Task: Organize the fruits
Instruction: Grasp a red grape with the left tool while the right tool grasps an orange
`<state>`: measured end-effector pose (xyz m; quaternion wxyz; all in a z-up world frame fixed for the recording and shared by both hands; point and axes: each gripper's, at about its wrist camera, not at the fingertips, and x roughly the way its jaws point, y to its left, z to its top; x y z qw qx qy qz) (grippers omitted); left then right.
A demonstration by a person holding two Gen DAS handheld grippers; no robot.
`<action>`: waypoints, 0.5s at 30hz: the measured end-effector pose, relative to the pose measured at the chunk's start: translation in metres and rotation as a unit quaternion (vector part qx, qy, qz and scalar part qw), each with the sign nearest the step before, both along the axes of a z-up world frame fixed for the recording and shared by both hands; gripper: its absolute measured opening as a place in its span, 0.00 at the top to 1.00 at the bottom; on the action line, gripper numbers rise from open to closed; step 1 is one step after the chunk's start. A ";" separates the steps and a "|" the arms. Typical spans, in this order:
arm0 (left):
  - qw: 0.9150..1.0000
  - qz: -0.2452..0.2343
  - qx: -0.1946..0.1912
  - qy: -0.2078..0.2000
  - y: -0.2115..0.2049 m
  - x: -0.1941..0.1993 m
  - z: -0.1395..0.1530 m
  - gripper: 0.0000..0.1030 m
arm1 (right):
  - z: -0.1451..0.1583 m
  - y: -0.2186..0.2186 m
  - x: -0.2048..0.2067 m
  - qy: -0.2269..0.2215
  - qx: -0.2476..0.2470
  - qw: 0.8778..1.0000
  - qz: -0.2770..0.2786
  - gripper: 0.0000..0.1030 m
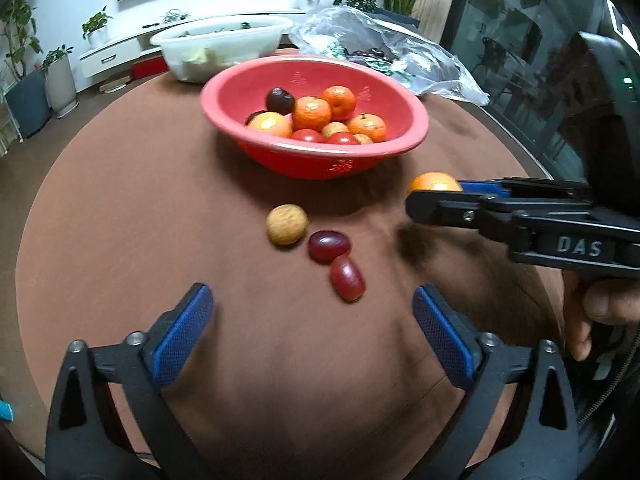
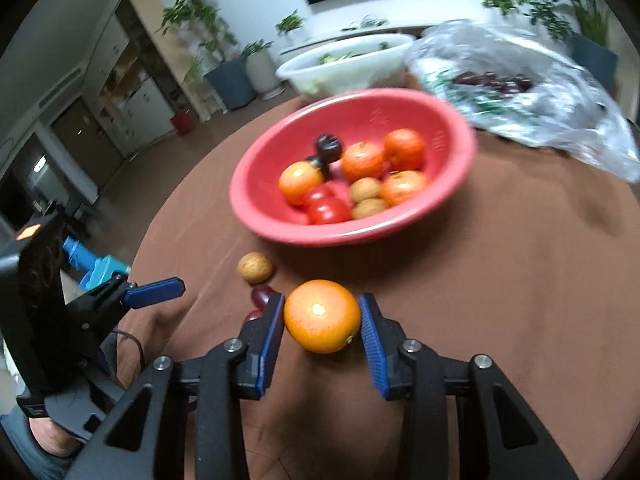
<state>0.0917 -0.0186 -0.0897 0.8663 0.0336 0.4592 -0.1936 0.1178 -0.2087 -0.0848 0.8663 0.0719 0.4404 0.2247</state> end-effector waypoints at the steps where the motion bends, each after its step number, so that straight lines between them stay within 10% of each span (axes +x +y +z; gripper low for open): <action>1: 1.000 -0.002 0.001 0.003 -0.003 0.002 -0.001 0.19 | 0.001 -0.004 -0.002 -0.002 -0.001 1.000 -0.006 0.60; 5: 1.000 -0.006 0.010 0.019 -0.014 0.011 -0.006 0.53 | 0.005 -0.015 -0.009 -0.006 0.003 1.000 -0.024 0.60; 15: 0.999 0.000 0.038 0.023 -0.025 0.018 -0.012 0.63 | 0.010 -0.015 -0.014 -0.022 0.006 1.000 -0.021 0.60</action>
